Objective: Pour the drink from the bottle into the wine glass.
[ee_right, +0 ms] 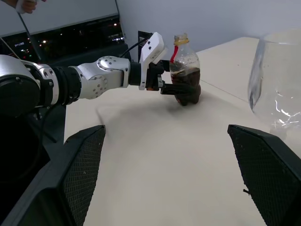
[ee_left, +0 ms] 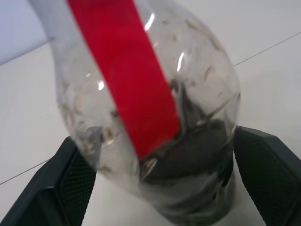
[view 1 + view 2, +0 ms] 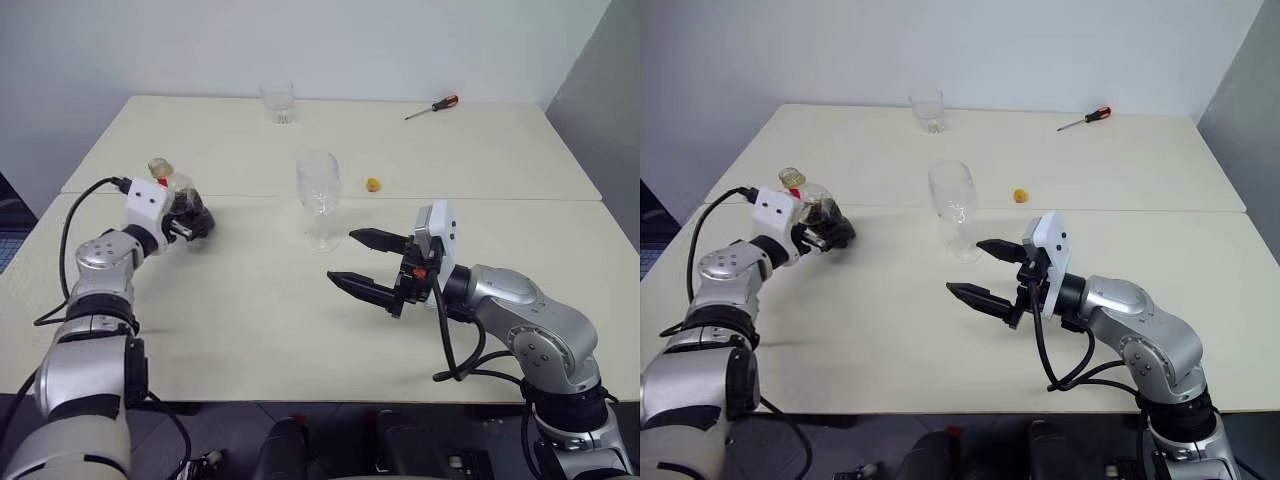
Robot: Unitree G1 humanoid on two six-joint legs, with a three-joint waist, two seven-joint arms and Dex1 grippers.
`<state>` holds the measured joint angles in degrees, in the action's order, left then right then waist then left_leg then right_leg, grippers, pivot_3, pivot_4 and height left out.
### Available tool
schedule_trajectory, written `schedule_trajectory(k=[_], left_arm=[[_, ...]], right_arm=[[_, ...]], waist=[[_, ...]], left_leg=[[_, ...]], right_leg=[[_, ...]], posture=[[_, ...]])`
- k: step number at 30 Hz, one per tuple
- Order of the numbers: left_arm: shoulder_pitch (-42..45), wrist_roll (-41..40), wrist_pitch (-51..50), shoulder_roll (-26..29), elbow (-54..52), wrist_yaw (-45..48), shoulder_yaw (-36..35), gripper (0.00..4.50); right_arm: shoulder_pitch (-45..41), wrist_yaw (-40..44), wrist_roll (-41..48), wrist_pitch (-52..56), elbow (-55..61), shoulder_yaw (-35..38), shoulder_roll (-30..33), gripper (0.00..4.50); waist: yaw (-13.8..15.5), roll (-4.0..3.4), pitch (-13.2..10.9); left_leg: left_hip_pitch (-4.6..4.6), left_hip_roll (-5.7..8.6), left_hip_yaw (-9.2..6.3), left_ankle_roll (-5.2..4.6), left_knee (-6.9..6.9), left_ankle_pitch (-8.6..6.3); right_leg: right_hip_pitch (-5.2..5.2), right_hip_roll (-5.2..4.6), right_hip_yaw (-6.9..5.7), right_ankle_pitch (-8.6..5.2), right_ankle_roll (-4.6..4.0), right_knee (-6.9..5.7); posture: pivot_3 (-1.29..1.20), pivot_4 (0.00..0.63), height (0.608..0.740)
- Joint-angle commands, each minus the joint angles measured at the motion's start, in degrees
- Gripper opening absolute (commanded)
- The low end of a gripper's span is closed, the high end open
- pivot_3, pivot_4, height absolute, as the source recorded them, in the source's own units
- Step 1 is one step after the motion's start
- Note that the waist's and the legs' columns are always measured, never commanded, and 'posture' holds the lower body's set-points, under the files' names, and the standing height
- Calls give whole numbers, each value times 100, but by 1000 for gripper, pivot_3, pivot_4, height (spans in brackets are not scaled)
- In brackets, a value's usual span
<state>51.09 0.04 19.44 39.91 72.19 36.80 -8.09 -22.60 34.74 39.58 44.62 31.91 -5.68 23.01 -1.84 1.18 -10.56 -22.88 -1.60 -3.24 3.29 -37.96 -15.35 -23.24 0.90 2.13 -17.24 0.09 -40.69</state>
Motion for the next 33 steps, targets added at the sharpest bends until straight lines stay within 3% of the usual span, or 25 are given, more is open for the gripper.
schedule_trajectory(k=[1, 32, 33], left_arm=[[248, 64, 76, 30, 12, -93, 5, 4500], [433, 110, 35, 24, 125, -128, -20, 4500], [435, 102, 40, 17, 125, -124, -27, 4312]], right_arm=[[-65, -43, 141, -24, 237, 73, -7, 4445], [-71, -99, 135, -34, 218, 33, -73, 4445], [-73, -97, 133, -36, 214, 34, -73, 4481]], waist=[[0, 0, 0], [-1, 1, 0], [-1, 1, 0]], left_leg=[[0, 0, 0, 0, 0, 0], [0, 0, 1, 0, -2, 0], [0, 0, 1, 0, -2, 0]], right_leg=[[-1, 0, -1, 0, 0, -1], [-2, 0, -1, 0, 0, -7], [-2, 0, 0, 0, 0, -7]], posture=[[0, 150, 740], [0, 150, 740], [0, 150, 740]])
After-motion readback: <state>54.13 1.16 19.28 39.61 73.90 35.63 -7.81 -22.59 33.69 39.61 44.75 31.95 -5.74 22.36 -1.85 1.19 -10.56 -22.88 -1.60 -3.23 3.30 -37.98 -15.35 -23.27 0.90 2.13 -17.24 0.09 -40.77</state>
